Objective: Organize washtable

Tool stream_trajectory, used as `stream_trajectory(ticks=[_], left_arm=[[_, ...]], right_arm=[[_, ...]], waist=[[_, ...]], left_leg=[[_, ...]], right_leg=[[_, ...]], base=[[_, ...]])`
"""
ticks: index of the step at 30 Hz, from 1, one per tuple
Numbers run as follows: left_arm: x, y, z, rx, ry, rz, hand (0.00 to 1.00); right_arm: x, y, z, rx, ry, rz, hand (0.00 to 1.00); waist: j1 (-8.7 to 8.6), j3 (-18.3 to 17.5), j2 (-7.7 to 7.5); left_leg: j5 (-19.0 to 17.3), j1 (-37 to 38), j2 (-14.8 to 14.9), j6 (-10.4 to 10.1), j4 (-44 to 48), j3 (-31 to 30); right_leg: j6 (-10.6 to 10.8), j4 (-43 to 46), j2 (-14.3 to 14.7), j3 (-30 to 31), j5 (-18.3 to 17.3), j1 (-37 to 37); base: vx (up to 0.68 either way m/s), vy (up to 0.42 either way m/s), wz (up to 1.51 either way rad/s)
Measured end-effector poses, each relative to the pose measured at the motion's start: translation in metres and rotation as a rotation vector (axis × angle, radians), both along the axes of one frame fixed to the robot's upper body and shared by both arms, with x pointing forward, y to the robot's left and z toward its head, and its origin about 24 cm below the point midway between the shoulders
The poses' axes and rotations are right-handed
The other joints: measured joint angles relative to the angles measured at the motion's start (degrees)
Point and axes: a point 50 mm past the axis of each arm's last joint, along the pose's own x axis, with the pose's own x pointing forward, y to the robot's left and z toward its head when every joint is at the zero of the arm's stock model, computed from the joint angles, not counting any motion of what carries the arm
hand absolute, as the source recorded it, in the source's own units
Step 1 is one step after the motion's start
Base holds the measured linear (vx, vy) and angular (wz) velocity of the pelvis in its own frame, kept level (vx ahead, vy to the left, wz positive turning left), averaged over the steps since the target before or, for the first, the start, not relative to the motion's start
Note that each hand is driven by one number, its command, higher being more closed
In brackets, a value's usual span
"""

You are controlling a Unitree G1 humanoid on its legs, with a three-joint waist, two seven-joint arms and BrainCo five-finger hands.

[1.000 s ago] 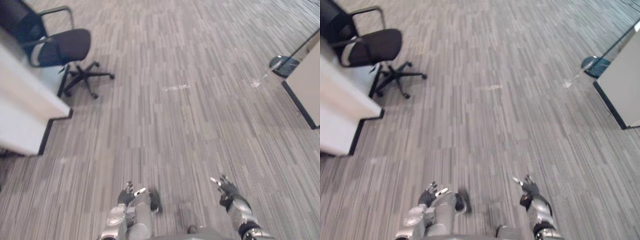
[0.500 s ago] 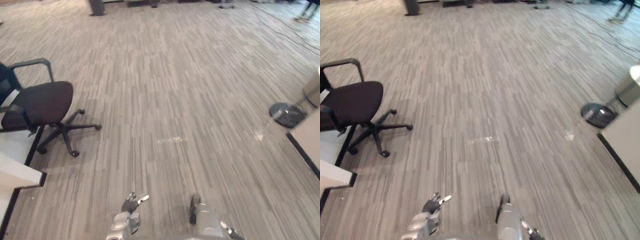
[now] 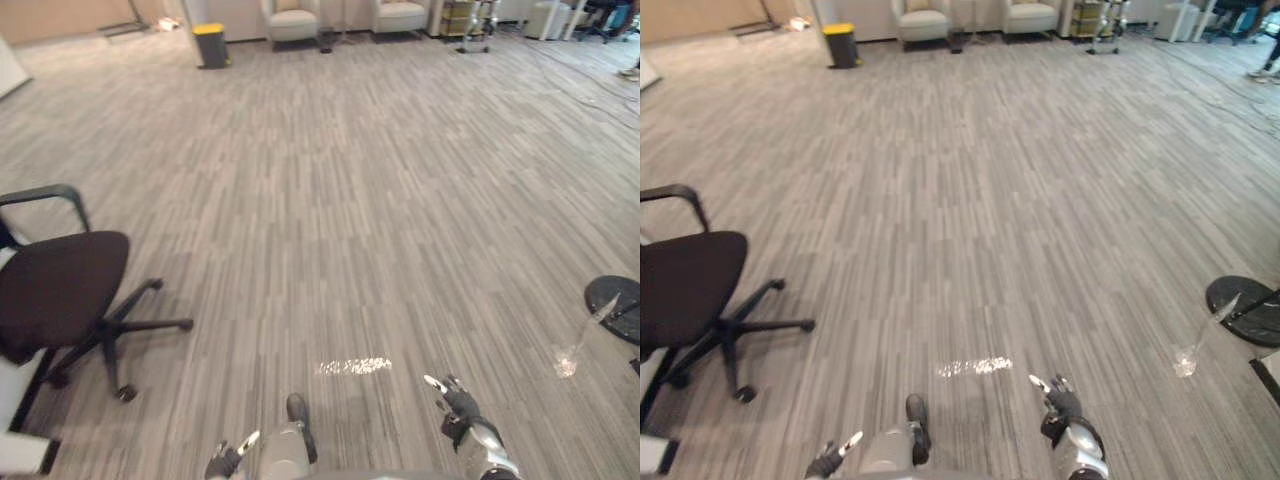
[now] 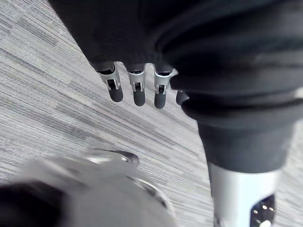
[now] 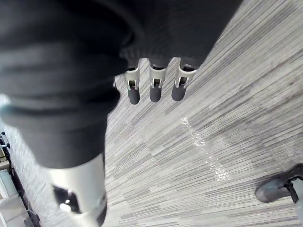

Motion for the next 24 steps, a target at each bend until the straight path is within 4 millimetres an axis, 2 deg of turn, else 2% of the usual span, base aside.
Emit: stream_trajectory(ticks=[1,2,3,4,5,6,7,8,9,10,12,13,14,15,16,17,19,24], left_arm=[[-0.003,0.007,0.001,0.019,0.017,-0.019,0.00],[-0.002,0.010,0.001,0.027,0.018,-0.032,0.00],[0.001,0.013,0.001,0.038,0.030,-0.079,0.00],[0.006,0.013,0.002,0.042,0.031,-0.118,0.00],[0.009,0.013,0.002,0.048,0.030,-0.163,0.00],[0.009,0.012,0.002,0.047,0.032,-0.178,0.00],[0.017,0.007,0.003,0.046,0.013,-0.218,0.00],[0.026,0.004,0.004,0.046,-0.015,-0.241,0.00],[0.031,0.002,0.005,0.046,-0.029,-0.247,0.00],[0.043,-0.001,0.007,0.043,-0.055,-0.259,0.00],[0.055,-0.010,0.008,0.030,-0.083,-0.288,0.00],[0.056,-0.010,0.008,0.032,-0.086,-0.300,0.00],[0.059,-0.010,0.009,0.031,-0.094,-0.299,0.00],[0.058,-0.019,0.008,0.006,-0.096,-0.276,0.00],[0.056,-0.024,0.006,-0.008,-0.094,-0.267,0.00],[0.054,-0.029,0.005,-0.028,-0.101,-0.236,0.00],[0.051,-0.034,0.005,-0.040,-0.103,-0.233,0.00],[0.048,-0.031,0.004,-0.046,-0.103,-0.234,0.00]], right_arm=[[-0.010,0.004,-0.005,0.011,0.032,0.002,0.00],[-0.013,0.005,-0.007,0.012,0.045,0.006,0.00],[-0.025,0.006,-0.012,0.016,0.087,0.006,0.00],[-0.033,0.006,-0.016,0.023,0.123,0.004,0.00],[-0.044,0.009,-0.021,0.032,0.165,0.012,0.00],[-0.047,0.009,-0.022,0.031,0.177,0.021,0.00],[-0.053,0.009,-0.023,0.024,0.195,0.038,0.00],[-0.053,0.006,-0.023,0.010,0.196,0.048,0.00],[-0.052,0.004,-0.022,0.005,0.194,0.048,0.00],[-0.054,0.003,-0.023,0.008,0.200,0.036,0.00],[-0.066,0.002,-0.027,0.021,0.236,-0.007,0.00],[-0.076,0.003,-0.029,0.042,0.264,-0.046,0.00],[-0.082,0.003,-0.031,0.050,0.281,-0.067,0.00],[-0.087,-0.002,-0.032,0.044,0.299,-0.086,0.00],[-0.090,-0.005,-0.032,0.036,0.306,-0.085,0.00],[-0.096,-0.013,-0.031,0.019,0.323,-0.088,0.00],[-0.101,-0.015,-0.032,0.009,0.337,-0.086,0.00],[-0.102,-0.010,-0.033,0.020,0.340,-0.079,0.00]], waist=[[-0.28,-0.7,-2.14],[-0.58,-1.0,-2.82],[-1.22,-0.8,-3.65],[-1.98,-0.6,-3.69],[-2.55,0.0,-2.71],[-2.61,0.2,-2.41],[-2.50,0.3,-1.42],[-2.56,0.1,-0.90],[-2.63,0.1,-0.84],[-2.64,0.2,-1.00],[-3.19,0.0,-1.40],[-3.36,-0.7,-3.36],[-3.60,-0.7,-4.61],[-3.67,-0.8,-2.31],[-3.99,-0.9,-1.99],[-4.01,-1.7,-0.35],[-3.84,-2.3,0.47],[-3.79,-2.9,-0.13]], left_leg=[[-1.0,0.1,-2.1,3.5,1.8,-0.7],[-1.9,0.3,-3.1,4.9,2.4,-0.8],[-3.2,2.8,-5.2,5.5,2.7,-0.8],[-4.3,5.7,-6.3,6.2,1.7,-0.8],[-5.3,10.5,-7.1,6.7,-0.5,-1.2],[-5.6,13.1,-7.3,6.9,-1.6,-1.3],[-5.6,17.7,-7.5,6.9,-4.9,-1.2],[-5.7,21.0,-7.5,6.7,-8.4,-0.7],[-5.9,22.2,-7.5,6.4,-9.8,-0.7],[-6.1,23.8,-7.5,6.0,-11.6,-1.1],[-6.9,24.2,-7.5,4.9,-11.6,-2.2],[-7.6,24.1,-9.2,3.8,-11.6,-3.3],[-8.4,24.7,-9.8,2.8,-11.7,-4.2],[-8.5,24.8,-8.0,2.5,-11.8,-4.7],[-8.8,24.8,-7.5,2.0,-11.9,-4.8],[-9.1,25.0,-6.2,1.3,-12.6,-5.0],[-9.1,25.4,-4.9,0.7,-13.6,-5.2],[-9.3,27.3,-3.4,-1.0,-15.2,-4.9]], right_leg=[[-0.6,3.9,-2.0,0.7,1.0,-0.8],[0.6,7.7,-3.0,0.8,1.8,-2.3],[4.0,17.4,-4.4,1.0,5.3,-4.9],[7.0,25.1,-4.8,1.7,10.5,-6.8],[10.8,36.0,-5.1,2.6,13.7,-10.2],[10.3,40.1,-5.4,2.3,13.5,-11.6],[6.4,45.1,-5.7,0.4,11.1,-14.6],[3.5,45.7,-6.0,-2.2,8.8,-17.7],[3.2,44.5,-6.2,-3.7,7.4,-19.3],[3.3,38.8,-6.5,-6.6,5.6,-21.7],[4.0,22.0,-5.9,-9.9,5.9,-21.5],[2.4,9.9,-5.4,-9.2,14.5,-20.9],[3.0,8.0,-5.8,-9.4,13.7,-19.9],[2.4,5.3,-4.4,-10.5,14.5,-18.2],[2.5,3.5,-3.6,-10.9,14.5,-17.3],[1.9,-0.4,-1.7,-12.1,15.7,-15.5],[1.4,-4.3,0.1,-12.9,16.8,-13.4],[0.9,-8.1,2.3,-12.9,17.6,-10.8]], base=[[0.53,0.225,0.03],[0.66,0.309,0.36],[0.65,0.329,0.54],[0.77,0.365,0.61],[0.62,0.268,0.41],[0.56,0.213,0.25],[0.47,0.154,0.13],[0.43,0.133,0.10],[0.42,0.073,0.13],[0.39,-0.007,0.26],[0.32,-0.092,0.39],[0.21,-0.159,0.39],[0.30,-0.234,0.28],[0.24,-0.187,0.16],[0.26,-0.182,0.06],[0.15,-0.107,0.08],[0.16,-0.127,0.05],[0.09,-0.047,-0.04]])
